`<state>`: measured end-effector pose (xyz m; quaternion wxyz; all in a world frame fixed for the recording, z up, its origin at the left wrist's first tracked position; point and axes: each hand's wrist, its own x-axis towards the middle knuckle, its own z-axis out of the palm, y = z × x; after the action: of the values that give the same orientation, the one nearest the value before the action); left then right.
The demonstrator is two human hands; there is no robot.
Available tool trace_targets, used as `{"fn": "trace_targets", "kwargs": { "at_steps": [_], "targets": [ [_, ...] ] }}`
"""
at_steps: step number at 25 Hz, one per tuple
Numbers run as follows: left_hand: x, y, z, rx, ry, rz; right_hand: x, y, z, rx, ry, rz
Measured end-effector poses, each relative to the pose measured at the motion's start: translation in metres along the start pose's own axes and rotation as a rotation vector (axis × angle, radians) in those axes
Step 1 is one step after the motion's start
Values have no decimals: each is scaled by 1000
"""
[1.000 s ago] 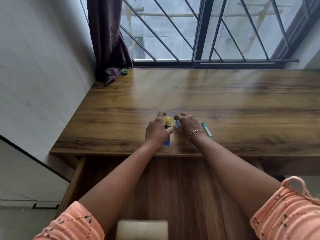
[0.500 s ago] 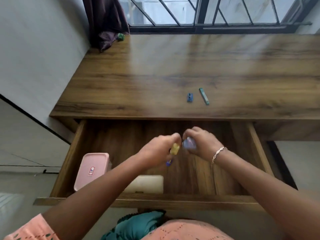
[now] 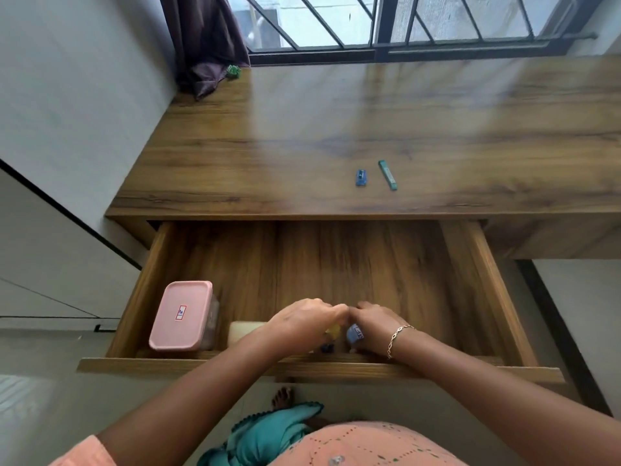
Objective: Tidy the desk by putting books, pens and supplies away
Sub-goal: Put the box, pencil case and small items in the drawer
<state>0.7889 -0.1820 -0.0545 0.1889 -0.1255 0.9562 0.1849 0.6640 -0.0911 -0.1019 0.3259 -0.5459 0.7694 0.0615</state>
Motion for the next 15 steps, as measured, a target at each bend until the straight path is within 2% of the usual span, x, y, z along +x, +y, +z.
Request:
{"fn": "trace_targets", "kwargs": {
  "at_steps": [15],
  "targets": [
    [-11, 4, 2, -40, -43, -63, 2, 0, 8, 117, 50, -45]
  ]
}}
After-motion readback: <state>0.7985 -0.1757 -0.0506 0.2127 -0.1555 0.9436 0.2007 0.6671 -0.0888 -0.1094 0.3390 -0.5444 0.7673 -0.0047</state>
